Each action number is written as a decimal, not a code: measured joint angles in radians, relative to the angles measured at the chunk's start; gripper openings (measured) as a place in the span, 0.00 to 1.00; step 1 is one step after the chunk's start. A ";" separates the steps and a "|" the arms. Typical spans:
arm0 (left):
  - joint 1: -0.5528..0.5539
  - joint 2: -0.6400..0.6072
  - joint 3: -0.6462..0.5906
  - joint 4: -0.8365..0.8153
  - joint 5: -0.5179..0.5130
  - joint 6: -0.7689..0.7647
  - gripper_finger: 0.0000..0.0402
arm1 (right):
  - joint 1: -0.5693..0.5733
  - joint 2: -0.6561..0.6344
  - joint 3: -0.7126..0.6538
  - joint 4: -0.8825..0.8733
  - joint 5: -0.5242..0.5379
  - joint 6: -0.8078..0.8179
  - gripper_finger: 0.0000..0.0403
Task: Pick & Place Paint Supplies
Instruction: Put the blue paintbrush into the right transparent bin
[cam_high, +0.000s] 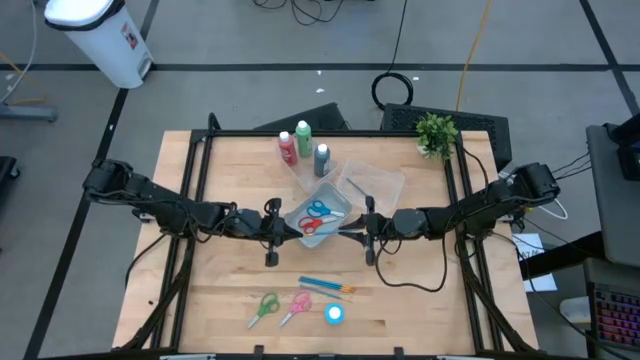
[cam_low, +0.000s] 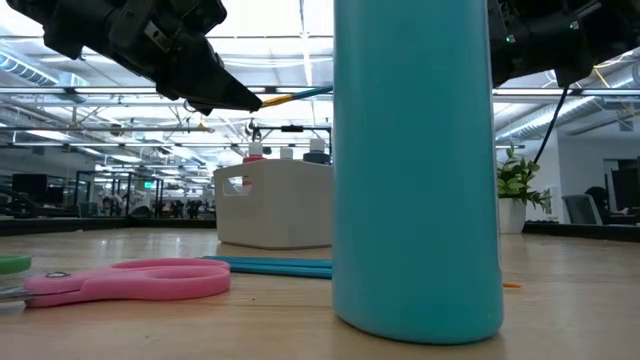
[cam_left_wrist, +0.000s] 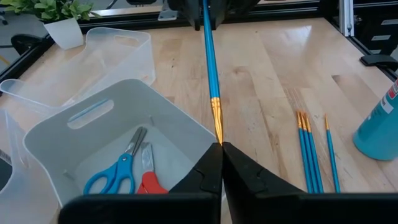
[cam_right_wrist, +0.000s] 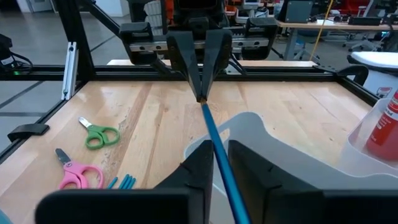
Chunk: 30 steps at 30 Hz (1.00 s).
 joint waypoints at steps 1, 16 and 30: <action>0.000 0.000 0.000 0.000 0.000 0.000 0.02 | 0.000 0.000 0.000 0.000 0.000 0.000 0.08; -0.001 0.001 -0.002 0.024 -0.018 0.002 0.02 | -0.019 -0.014 -0.001 -0.005 -0.073 -0.011 0.01; -0.002 0.001 -0.001 0.086 -0.096 -0.042 0.40 | 0.031 -0.295 -0.001 -0.433 0.217 0.123 0.01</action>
